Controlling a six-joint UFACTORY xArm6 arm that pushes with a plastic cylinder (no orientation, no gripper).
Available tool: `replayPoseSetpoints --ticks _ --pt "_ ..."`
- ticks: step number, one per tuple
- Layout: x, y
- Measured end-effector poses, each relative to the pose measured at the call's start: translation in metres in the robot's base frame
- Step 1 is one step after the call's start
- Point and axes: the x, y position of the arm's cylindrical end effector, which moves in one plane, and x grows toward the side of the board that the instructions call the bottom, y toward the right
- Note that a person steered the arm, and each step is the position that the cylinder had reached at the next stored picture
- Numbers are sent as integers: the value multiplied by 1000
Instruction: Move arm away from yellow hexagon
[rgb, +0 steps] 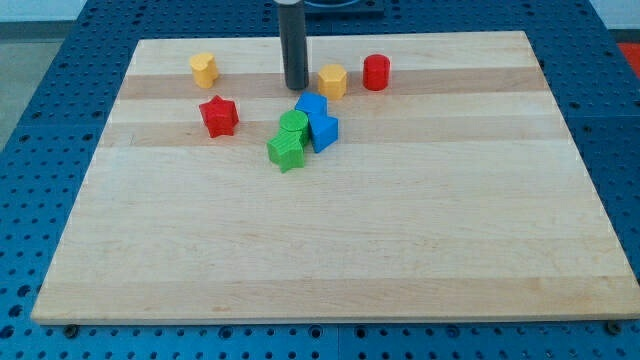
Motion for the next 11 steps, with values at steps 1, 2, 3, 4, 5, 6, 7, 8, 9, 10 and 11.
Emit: replayPoseSetpoints --ticks 1,2,3,4,5,6,7,8,9,10,11 --pt "20 19" --pt "15 52" --pt "-1 59" --pt "4 37" --pt "13 -38" --pt "-27 -48" --pt "-101 -52" --pt "-112 -147" --pt "-98 -211" --pt "-55 -217" --pt "-31 -207"
